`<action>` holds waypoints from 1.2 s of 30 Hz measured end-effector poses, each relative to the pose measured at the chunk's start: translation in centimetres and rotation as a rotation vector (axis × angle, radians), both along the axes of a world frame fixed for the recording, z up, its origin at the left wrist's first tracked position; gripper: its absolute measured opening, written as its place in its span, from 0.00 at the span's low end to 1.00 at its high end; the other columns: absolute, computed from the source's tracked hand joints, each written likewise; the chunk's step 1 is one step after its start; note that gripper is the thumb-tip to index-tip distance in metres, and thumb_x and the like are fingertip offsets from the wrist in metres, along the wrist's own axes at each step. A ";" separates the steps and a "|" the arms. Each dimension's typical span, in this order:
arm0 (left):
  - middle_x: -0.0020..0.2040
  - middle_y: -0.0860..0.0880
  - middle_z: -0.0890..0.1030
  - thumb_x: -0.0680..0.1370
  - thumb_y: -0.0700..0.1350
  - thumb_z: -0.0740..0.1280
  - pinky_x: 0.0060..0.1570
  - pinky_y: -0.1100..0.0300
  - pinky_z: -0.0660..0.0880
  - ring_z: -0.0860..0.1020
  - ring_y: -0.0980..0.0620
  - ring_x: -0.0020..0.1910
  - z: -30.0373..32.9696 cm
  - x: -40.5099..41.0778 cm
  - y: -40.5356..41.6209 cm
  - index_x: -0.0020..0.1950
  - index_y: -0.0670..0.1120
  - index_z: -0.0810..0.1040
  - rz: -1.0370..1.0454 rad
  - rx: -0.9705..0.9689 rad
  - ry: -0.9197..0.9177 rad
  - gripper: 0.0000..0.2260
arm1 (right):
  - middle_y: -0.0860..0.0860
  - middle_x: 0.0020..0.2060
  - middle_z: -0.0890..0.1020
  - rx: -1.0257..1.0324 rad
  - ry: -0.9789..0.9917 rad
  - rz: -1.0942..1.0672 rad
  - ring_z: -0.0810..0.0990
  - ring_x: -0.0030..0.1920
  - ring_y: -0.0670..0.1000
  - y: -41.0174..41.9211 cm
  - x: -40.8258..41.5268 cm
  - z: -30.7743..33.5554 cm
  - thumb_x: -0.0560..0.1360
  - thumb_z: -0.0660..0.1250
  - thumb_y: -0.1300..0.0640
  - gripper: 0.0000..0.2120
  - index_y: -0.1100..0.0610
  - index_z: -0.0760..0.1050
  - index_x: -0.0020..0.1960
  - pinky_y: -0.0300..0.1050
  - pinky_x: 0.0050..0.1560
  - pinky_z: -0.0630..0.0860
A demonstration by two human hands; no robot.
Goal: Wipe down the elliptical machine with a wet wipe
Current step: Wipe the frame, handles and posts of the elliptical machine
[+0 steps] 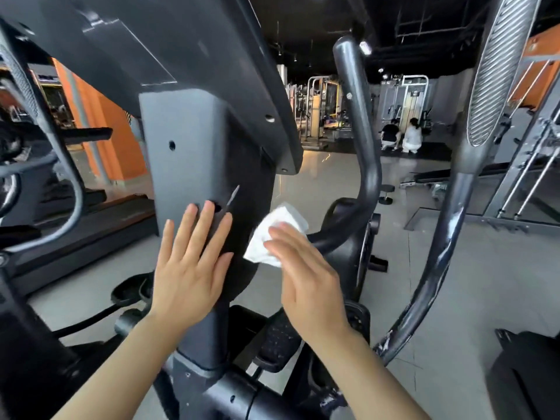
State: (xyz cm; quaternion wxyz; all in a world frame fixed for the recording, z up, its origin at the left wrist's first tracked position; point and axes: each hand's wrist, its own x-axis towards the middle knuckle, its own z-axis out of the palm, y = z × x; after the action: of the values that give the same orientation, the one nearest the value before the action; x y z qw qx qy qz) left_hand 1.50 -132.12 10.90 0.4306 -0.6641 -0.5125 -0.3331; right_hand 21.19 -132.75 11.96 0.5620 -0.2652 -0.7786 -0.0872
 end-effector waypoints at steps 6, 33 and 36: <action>0.79 0.46 0.51 0.84 0.50 0.51 0.76 0.46 0.49 0.52 0.41 0.77 -0.6 -0.3 1.2 0.78 0.50 0.55 -0.117 0.021 -0.058 0.21 | 0.54 0.56 0.83 0.242 -0.769 0.002 0.78 0.62 0.53 5.2 1.5 3.4 0.73 0.55 0.63 0.15 0.59 0.82 0.42 0.48 0.49 0.81; 0.77 0.40 0.55 0.83 0.48 0.52 0.74 0.43 0.51 0.51 0.39 0.76 -1.0 0.6 0.6 0.77 0.46 0.57 -0.044 -0.031 -0.123 0.22 | 0.43 0.54 0.80 -0.660 0.830 -0.127 0.76 0.50 0.31 0.8 2.5 -1.8 0.82 0.54 0.66 0.22 0.42 0.76 0.61 0.25 0.53 0.71; 0.78 0.38 0.56 0.82 0.46 0.54 0.73 0.40 0.53 0.51 0.37 0.77 -1.0 1.6 -0.3 0.77 0.42 0.59 -0.051 -0.100 -0.188 0.23 | 0.48 0.62 0.78 -0.688 0.799 -0.053 0.78 0.47 0.33 -2.6 -0.2 -2.6 0.81 0.53 0.68 0.26 0.36 0.72 0.57 0.28 0.52 0.73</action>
State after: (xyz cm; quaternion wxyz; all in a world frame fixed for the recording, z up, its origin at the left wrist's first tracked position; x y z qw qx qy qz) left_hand 3.06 -132.39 9.95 0.3384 -0.6635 -0.5493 -0.3788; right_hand 20.96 -135.31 9.39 0.6932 -0.4666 -0.4801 0.2670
